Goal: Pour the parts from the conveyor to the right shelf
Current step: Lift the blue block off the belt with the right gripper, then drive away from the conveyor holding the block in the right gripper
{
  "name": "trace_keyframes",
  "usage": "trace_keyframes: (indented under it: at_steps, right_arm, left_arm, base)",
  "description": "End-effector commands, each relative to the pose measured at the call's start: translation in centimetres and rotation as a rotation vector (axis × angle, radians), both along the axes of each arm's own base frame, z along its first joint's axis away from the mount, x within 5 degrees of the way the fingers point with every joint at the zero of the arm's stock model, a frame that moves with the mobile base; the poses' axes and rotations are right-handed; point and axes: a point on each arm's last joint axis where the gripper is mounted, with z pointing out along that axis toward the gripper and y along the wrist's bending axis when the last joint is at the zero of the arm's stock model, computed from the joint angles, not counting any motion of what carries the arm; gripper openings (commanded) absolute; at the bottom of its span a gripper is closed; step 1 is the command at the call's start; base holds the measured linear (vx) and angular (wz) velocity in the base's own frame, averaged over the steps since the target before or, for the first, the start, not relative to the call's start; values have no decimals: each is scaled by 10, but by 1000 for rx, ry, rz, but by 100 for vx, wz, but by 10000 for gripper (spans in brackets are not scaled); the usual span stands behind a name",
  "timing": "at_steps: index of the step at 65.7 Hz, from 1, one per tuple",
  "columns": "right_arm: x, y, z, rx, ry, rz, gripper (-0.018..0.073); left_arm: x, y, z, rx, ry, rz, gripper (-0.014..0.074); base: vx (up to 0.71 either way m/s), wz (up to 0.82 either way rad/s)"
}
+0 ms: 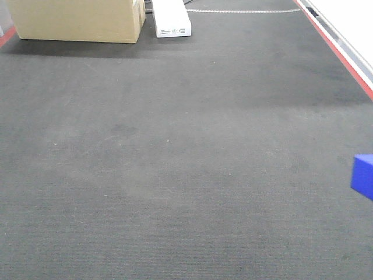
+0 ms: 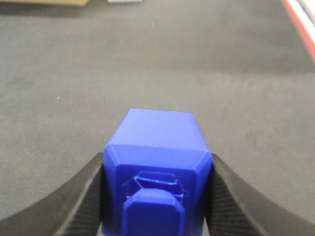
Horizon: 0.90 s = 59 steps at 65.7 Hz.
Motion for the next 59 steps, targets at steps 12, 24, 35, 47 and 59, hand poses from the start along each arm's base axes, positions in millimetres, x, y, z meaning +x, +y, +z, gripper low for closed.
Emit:
trace_keyframes:
  at_steps: [12, 24, 35, 47, 59]
  right_arm:
    - [-47, -5, -7, 9, -343, -14, -9]
    - [-49, -6, -27, 12, -407, -24, -9]
    - [-43, -6, -33, 15, -424, -31, -9]
    - [-43, -6, -33, 16, -422, -31, -9]
    - [-43, -6, -33, 16, -422, -31, -9]
  left_arm:
    - [-2, 0, 14, -15, -104, -8, -6]
    - [-2, 0, 14, -15, -104, -8, -6]
    - [-2, 0, 14, -15, -104, -8, -6]
    - [-2, 0, 14, -15, -104, -8, -6]
    - [-2, 0, 14, -15, -104, -8, -6]
  base:
    - [0, 0]
    - [0, 0]
    - [0, 0]
    - [0, 0]
    - [0, 0]
